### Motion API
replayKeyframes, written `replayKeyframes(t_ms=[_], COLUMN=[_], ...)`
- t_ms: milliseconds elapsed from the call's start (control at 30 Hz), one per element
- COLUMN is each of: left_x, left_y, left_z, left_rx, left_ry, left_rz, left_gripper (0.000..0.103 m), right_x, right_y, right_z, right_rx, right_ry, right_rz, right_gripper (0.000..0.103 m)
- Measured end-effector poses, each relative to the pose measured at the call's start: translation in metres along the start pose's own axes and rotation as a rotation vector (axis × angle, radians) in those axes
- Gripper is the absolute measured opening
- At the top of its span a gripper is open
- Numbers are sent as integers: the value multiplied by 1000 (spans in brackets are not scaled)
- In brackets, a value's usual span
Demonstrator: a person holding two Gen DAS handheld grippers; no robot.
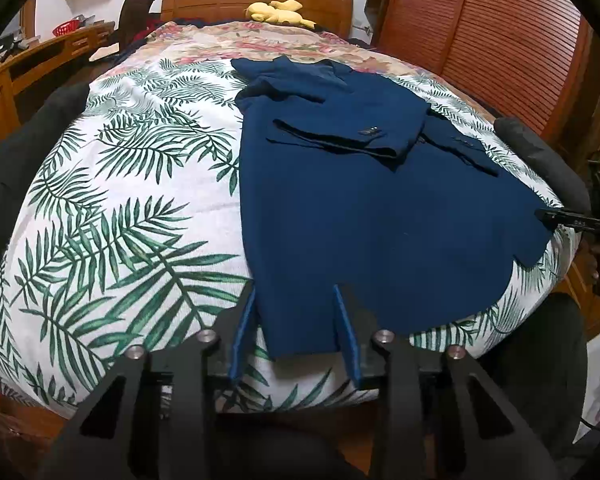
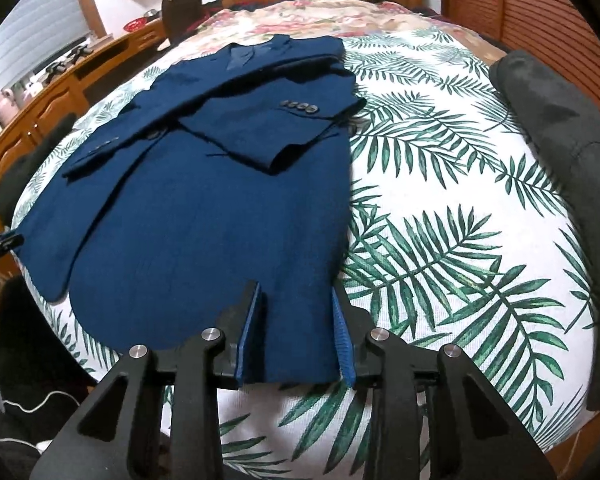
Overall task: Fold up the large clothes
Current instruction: 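Grasp the jacket hem with the left gripper while the right gripper grasps it too, then lift the jacket by its hem with both grippers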
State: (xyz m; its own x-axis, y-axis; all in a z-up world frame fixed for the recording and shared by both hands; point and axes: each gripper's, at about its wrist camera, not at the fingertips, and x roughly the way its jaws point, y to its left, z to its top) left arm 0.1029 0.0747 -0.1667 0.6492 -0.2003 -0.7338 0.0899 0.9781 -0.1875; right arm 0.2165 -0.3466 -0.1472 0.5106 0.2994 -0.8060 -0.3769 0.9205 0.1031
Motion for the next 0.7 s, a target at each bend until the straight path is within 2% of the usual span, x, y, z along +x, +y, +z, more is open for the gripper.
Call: replayKeyframes(t_ms=[67,100,133,167,200,233,367,500,700], left_x=[-1,-2,-4,-6,-9,-15,-46,-94,-164], left_y=[0,1,0,0,-2,-5,-16,-31,-60], left_z=[0,0,1,2,5,9,32,76,136], left_rx=[-3,-7,-6,-2,-1,3,18,35,88], left_ry=[-6,-10,-13,-17,-23,-37,-140,-276,-440], left_rz=[3,6,6,0,-10,-12,-6,-14,-15], left_gripper=[21,16,6,3,2,2,1,1,1], right_x=[0,0,-1,-2,-5,-8,-37,-82,-157], right_y=[2,3,5,5,7,8,20,38,74], right_z=[0,1,3,3,5,8,28,61,102], right_rx=[-7,-9,-12,-15,-20,-24,-39,-52,-104], right_ry=[-7,-13,-21,-30,-46,-60,-163,-302,-473], right_rz=[-2,2,6,8,18,23,30,40,43], right_gripper=[32,27,19,15,6,3,1,0,0])
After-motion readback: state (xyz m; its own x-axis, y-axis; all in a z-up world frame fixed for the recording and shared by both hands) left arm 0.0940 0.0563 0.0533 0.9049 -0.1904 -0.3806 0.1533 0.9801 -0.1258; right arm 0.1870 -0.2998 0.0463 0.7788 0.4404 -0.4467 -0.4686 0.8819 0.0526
